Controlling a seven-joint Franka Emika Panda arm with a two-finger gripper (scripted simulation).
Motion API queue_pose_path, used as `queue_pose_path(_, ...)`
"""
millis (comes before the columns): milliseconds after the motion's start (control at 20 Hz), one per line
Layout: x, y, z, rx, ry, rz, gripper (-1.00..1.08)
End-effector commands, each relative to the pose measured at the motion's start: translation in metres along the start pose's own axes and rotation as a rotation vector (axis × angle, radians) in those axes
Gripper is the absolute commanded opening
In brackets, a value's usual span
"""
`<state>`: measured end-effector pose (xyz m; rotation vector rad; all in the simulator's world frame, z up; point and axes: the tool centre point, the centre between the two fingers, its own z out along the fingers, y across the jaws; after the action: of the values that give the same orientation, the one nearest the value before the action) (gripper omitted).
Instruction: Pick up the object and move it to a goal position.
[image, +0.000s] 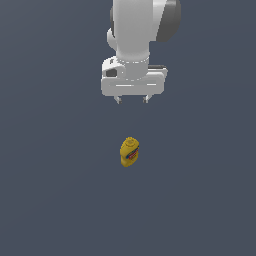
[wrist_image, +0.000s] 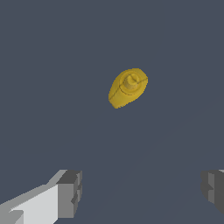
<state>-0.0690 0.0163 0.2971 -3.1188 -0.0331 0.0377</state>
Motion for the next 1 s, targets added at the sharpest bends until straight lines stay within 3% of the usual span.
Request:
queue_pose_path(0, 0.000, 0.000, 0.000, 0.000, 0.000, 0.000, 1.00)
queue_pose_path(450, 0.003, -0.025, -0.005, 0.005, 0.004, -0.012, 1.00)
queue_pose_path(950, 0.007, -0.024, -0.003, 0.005, 0.005, 0.023, 1.00)
